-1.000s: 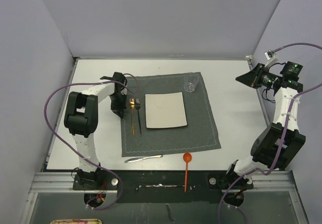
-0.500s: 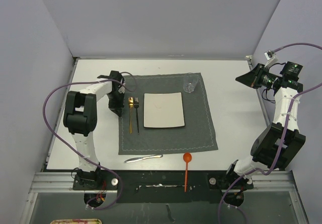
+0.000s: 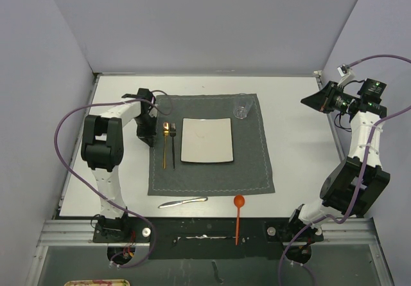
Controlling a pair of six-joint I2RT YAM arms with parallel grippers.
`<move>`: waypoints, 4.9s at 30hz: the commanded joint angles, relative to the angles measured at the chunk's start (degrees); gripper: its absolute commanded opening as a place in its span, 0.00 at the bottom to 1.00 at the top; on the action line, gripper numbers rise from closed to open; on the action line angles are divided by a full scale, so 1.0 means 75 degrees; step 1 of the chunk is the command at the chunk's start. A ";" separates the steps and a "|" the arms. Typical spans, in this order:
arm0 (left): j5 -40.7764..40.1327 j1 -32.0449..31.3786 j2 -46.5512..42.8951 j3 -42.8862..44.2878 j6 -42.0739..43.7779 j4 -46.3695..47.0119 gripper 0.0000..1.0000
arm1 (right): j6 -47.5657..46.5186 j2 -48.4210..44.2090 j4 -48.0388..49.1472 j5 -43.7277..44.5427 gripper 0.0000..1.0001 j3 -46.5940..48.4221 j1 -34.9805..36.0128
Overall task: Set the dinner table for one person
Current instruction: Adjust the napkin at the center of the board.
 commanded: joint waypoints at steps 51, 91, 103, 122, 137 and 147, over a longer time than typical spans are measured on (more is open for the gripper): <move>-0.0642 -0.0091 -0.1296 -0.0195 0.0494 -0.0964 0.01 | -0.3628 -0.1574 -0.1410 0.2523 0.31 -0.0716 0.3262; 0.2355 0.0390 -0.1162 0.2307 0.1126 -0.0012 0.98 | -0.3407 -0.0831 -0.1126 0.2996 0.30 -0.0356 0.3673; 0.2098 0.1073 -0.3469 -0.0361 0.0396 0.3684 0.98 | -0.3328 -0.0398 -0.0937 0.3566 0.25 0.0514 0.3670; 0.2474 0.0632 -0.1441 -0.0228 0.1237 0.5166 0.85 | -0.2713 -0.0005 -0.0428 0.3633 0.19 0.0785 0.3682; 0.2475 0.0518 0.0140 0.1580 0.2028 0.4071 0.63 | -0.2710 0.0186 -0.0483 0.3751 0.08 0.0675 0.3677; 0.2286 0.0519 0.0657 0.2024 0.2450 0.3487 0.12 | -0.2739 0.0274 -0.0498 0.3728 0.08 0.0525 0.3685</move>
